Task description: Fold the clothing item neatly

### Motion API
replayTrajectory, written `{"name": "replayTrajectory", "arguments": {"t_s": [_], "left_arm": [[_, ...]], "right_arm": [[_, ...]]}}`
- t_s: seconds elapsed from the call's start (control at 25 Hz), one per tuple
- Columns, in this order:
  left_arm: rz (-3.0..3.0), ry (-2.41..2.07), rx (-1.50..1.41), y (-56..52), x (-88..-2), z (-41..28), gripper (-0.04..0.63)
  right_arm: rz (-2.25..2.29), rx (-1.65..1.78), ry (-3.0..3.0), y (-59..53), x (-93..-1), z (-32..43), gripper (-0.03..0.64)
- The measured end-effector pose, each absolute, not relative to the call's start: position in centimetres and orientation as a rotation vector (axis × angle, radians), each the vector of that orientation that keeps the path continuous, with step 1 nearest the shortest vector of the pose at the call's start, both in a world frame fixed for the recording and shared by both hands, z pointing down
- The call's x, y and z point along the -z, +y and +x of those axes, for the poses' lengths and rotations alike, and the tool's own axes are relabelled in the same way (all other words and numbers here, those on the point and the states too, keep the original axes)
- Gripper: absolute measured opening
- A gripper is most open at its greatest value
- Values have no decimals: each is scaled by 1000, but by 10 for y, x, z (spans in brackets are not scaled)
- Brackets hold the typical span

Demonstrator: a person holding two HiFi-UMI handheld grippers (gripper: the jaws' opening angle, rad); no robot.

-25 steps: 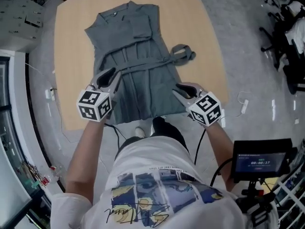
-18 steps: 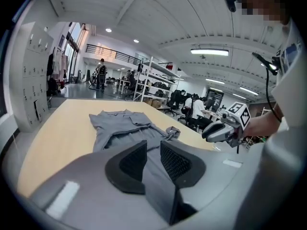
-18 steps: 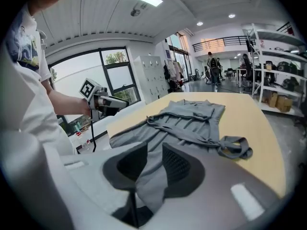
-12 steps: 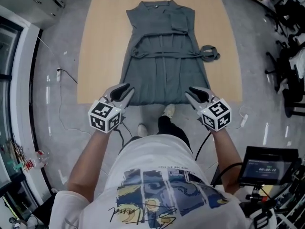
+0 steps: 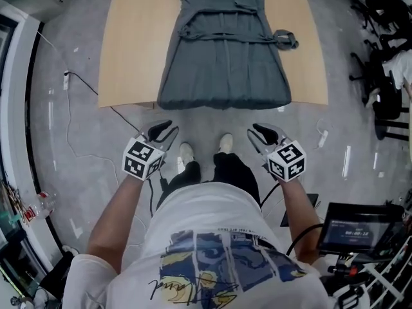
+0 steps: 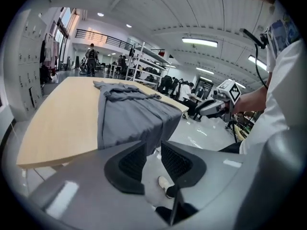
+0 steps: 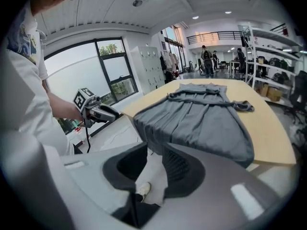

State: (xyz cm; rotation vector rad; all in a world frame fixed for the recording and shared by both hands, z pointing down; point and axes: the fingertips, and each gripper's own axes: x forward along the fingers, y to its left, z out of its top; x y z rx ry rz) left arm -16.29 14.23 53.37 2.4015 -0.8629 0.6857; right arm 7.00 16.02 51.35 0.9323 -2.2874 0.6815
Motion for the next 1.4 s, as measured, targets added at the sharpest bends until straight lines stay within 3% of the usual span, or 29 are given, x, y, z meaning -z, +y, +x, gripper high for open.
{"name": "replayTrajectory", "arguments": {"t_s": [0.2,0.52,0.68,1.08,1.4], "left_arm": [[2311,-888,-787,169,-577,-177,138],[2102,-900,-947,174,-663,-198,206],[2017,-980,-1061,154,-701,-220,245],[1903,-1036,-1066,130,-769,-226,331],[1932,-1064,-1015,95,-797,-214,403]], "right_arm": [[845,-745,-2223,191,-568,97,91],[825,-828,-2179,201,-639,166,210],[888,-809,-2164,180,-678,201,224],[865,-892,-2139,146,-770,243,242],[868,-836,-2107,106,-812,262,299]]}}
